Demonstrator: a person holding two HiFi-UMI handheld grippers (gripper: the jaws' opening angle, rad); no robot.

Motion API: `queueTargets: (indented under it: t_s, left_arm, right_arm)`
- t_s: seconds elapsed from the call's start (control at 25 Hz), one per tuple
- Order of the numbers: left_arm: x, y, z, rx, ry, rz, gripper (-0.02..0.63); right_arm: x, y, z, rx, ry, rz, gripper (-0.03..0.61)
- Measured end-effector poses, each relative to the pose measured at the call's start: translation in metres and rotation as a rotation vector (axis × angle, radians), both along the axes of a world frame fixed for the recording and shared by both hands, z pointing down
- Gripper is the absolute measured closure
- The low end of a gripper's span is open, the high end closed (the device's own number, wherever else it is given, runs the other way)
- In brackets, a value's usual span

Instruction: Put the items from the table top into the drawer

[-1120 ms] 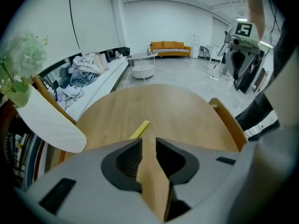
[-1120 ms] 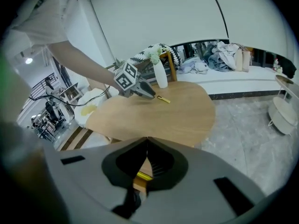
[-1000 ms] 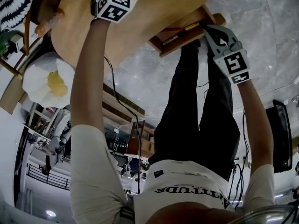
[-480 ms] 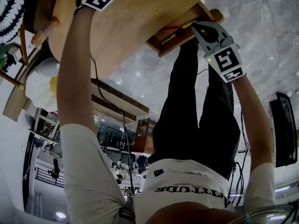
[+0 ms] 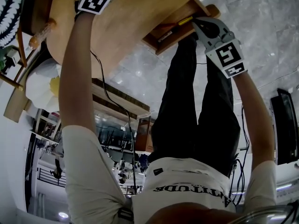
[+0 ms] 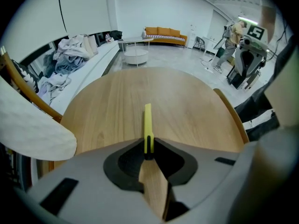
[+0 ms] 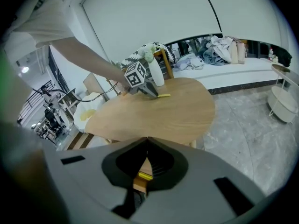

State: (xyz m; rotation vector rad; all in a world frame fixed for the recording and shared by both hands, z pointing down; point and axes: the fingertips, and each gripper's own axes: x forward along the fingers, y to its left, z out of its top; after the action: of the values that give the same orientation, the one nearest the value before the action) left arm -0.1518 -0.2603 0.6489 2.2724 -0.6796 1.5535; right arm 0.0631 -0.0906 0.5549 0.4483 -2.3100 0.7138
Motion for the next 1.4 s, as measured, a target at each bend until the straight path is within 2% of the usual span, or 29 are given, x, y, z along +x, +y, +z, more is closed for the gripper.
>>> queueTargets:
  t_s: [0.28, 0.48, 0.72, 1.08, 1.4]
  left_arm:
    - [0.025, 0.027, -0.011, 0.003, 0.012, -0.007, 0.535]
    - [0.038, 0.047, -0.013, -0.006, 0.009, -0.008, 0.535]
    - [0.053, 0.082, -0.008, 0.002, 0.020, -0.072, 0.535]
    - [0.093, 0.145, -0.022, -0.011, 0.085, -0.156, 0.535]
    - [0.104, 0.190, -0.021, -0.011, 0.129, -0.247, 0.535]
  right_arm:
    - [0.017, 0.008, 0.004, 0.001, 0.006, -0.003, 0.558]
    - [0.025, 0.021, 0.006, 0.000, 0.010, -0.043, 0.558]
    - [0.045, 0.039, 0.011, -0.008, 0.026, -0.073, 0.558]
    - [0.067, 0.061, 0.007, 0.000, 0.049, -0.115, 0.558]
    - [0.061, 0.078, 0.002, 0.004, 0.048, -0.155, 0.558]
